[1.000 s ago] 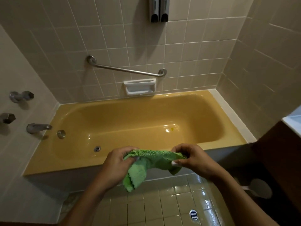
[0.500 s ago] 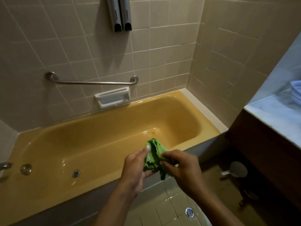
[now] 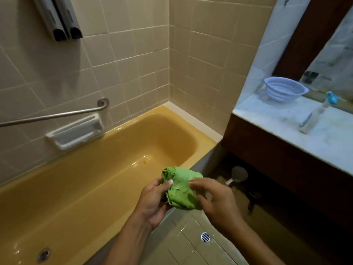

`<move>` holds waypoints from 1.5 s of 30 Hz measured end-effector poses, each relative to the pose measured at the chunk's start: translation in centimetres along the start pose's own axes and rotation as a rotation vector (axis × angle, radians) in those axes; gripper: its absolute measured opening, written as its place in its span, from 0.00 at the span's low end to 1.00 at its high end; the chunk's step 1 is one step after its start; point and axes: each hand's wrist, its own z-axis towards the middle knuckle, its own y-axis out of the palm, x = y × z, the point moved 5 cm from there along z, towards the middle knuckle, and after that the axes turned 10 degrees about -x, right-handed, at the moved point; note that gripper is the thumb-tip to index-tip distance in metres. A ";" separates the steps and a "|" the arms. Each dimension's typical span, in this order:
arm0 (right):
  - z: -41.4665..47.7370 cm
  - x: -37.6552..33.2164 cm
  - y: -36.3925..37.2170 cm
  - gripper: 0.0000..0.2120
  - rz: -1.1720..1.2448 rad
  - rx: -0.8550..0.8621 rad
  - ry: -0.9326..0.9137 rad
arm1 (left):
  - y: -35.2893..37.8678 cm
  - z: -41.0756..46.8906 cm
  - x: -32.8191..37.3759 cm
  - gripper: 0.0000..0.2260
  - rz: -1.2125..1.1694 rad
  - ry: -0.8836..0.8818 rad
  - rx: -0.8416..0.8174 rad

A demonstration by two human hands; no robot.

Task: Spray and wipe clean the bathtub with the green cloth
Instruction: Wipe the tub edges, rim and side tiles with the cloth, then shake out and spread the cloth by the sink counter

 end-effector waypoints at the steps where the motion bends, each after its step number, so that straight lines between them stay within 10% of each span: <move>1: -0.1 0.7 -0.8 0.18 0.008 0.068 0.073 | 0.5 0.2 -0.2 0.13 0.003 -0.013 -0.025; 8: -1.2 5.9 -2.5 0.19 1.019 -0.105 0.561 | 5.4 1.4 -2.2 0.15 0.103 -0.090 -0.187; 15: -1.4 9.9 -8.0 0.14 0.848 0.090 0.517 | 11.2 3.4 -4.2 0.18 0.422 -0.021 -0.236; 30: 0.0 20.3 -16.7 0.26 1.026 -0.084 0.515 | 20.5 12.0 -7.0 0.16 0.256 -0.075 -0.185; 45: 16.1 30.4 -23.0 0.15 0.919 0.199 0.662 | 27.1 32.6 1.0 0.19 0.443 -0.075 -0.258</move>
